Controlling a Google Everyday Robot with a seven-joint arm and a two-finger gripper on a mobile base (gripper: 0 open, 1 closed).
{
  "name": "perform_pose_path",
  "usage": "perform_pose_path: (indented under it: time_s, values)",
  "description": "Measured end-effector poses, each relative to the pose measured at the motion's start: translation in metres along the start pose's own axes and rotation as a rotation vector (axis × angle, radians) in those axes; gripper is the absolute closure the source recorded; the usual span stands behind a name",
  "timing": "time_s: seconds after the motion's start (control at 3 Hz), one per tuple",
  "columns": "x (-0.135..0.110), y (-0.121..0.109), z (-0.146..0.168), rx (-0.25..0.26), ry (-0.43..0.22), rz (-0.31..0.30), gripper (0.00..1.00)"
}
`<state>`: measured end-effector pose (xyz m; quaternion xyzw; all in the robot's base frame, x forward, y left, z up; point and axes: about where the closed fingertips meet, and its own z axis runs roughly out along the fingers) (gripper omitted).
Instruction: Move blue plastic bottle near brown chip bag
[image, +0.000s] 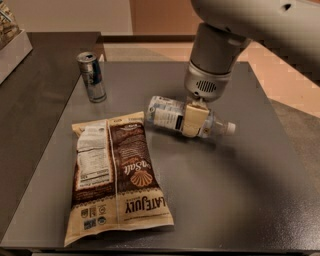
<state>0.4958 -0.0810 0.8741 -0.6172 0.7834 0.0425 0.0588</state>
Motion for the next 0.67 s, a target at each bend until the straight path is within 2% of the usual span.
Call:
perform_pose_path:
  time_s: [0.33,0.67]
  values:
    - [-0.0009,-0.0005,-0.0004,0.006,-0.004,0.0,0.0]
    - [-0.0009,-0.0005,-0.0004,0.006,-0.004,0.0,0.0]
